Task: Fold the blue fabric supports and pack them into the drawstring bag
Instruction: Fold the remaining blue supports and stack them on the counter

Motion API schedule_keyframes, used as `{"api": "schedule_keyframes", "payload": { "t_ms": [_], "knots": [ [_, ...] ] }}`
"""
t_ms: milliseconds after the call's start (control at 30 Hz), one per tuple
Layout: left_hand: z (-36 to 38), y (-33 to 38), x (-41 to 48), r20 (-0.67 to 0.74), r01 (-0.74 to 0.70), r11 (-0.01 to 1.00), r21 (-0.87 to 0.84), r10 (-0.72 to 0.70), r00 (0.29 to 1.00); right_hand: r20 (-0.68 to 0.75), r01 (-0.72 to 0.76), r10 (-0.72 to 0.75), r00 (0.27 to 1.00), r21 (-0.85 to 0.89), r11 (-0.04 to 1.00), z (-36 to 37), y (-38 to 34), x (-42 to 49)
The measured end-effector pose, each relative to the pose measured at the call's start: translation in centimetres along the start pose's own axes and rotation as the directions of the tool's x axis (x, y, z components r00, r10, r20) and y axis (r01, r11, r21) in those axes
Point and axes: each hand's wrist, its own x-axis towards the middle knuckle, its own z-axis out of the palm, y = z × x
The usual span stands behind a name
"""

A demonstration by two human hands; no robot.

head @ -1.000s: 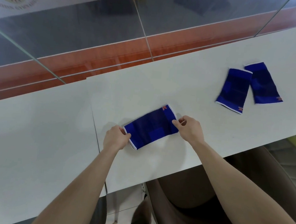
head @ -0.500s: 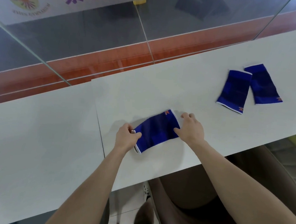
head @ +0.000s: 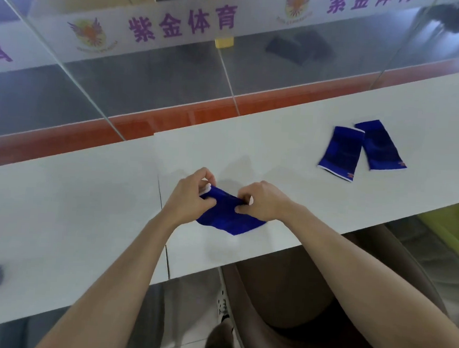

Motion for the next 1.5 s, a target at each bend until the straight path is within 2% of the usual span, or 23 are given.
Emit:
{"api": "schedule_keyframes", "payload": {
  "t_ms": [67, 133, 233, 300, 400, 467, 567, 633, 700, 833, 967, 1033, 1167, 1267, 1400, 1500],
  "knots": [
    [-0.3, 1.0, -2.4, -0.051, -0.013, 1.0, 0.022, 0.014, 0.999, -0.055, -0.033, 0.037, 0.998, 0.064, 0.997, 1.3, -0.4, -2.4],
    [-0.2, 2.1, -5.3, -0.123, -0.057, 0.997, 0.044, 0.062, 0.99, -0.113, -0.073, 0.103, 0.988, 0.239, 0.968, 2.7, -0.8, -5.0],
    [0.8, 3.5, -10.4, -0.238, -0.147, 0.979, 0.141, 0.178, 0.955, -0.165, -0.108, 0.236, 0.958, 0.554, 0.826, 4.4, -2.1, -8.9],
    [2.1, 3.7, -13.9, -0.293, -0.168, 0.955, 0.245, 0.238, 0.926, -0.197, -0.097, 0.282, 0.939, 0.634, 0.767, 5.0, -3.2, -11.2],
    [4.2, 3.4, -18.9, -0.315, -0.184, 0.938, 0.293, 0.276, 0.908, -0.272, -0.034, 0.288, 0.918, 0.671, 0.741, 5.5, -5.2, -14.2],
    [5.3, 2.8, -21.9, -0.272, -0.176, 0.951, 0.255, 0.245, 0.931, -0.298, 0.027, 0.231, 0.926, 0.664, 0.747, 5.9, -6.7, -15.9],
    [5.7, 1.2, -25.6, -0.176, -0.161, 0.969, 0.188, 0.195, 0.965, -0.33, 0.107, 0.088, 0.94, 0.528, 0.842, 7.1, -8.9, -17.5],
    [5.4, -0.1, -27.8, -0.163, -0.161, 0.959, 0.234, 0.201, 0.966, -0.338, 0.15, 0.006, 0.941, 0.435, 0.888, 7.8, -10.7, -18.2],
    [5.2, -1.7, -29.7, -0.233, -0.13, 0.94, 0.314, 0.21, 0.95, -0.329, 0.17, -0.039, 0.944, 0.381, 0.909, 8.5, -13.1, -18.8],
    [5.0, -3.3, -32.6, -0.428, -0.021, 0.973, 0.23, 0.12, 0.896, -0.294, 0.196, -0.088, 0.952, 0.359, 0.912, 9.9, -17.5, -19.6],
    [3.5, -6.5, -35.0, -0.529, 0.063, 0.983, 0.173, 0.039, 0.847, -0.165, 0.127, -0.067, 0.984, 0.387, 0.913, 11.4, -21.3, -19.7],
    [2.5, -7.7, -36.3, -0.518, 0.044, 0.986, 0.158, 0.045, 0.854, -0.115, 0.073, -0.027, 0.993, 0.424, 0.903, 12.1, -23.0, -19.8],
    [1.0, -10.1, -38.8, -0.427, -0.09, 0.952, 0.293, 0.214, 0.879, -0.04, -0.025, 0.055, 0.998, 0.533, 0.846, 13.8, -26.9, -19.6],
    [-0.2, -11.5, -40.2, -0.389, -0.108, 0.98, 0.166, 0.166, 0.906, -0.014, -0.096, 0.129, 0.992, 0.589, 0.802, 14.7, -29.6, -19.6],
    [-0.6, -13.4, -40.3, -0.431, -0.03, 0.972, 0.234, 0.131, 0.893, 0.043, -0.164, 0.183, 0.982, 0.674, 0.72, 15.9, -32.3, -19.9],
    [-1.8, -15.2, -40.2, -0.436, -0.023, 0.98, 0.195, 0.108, 0.893, 0.074, -0.17, 0.163, 0.984, 0.67, 0.723, 17.0, -33.1, -19.9]
  ]
}}
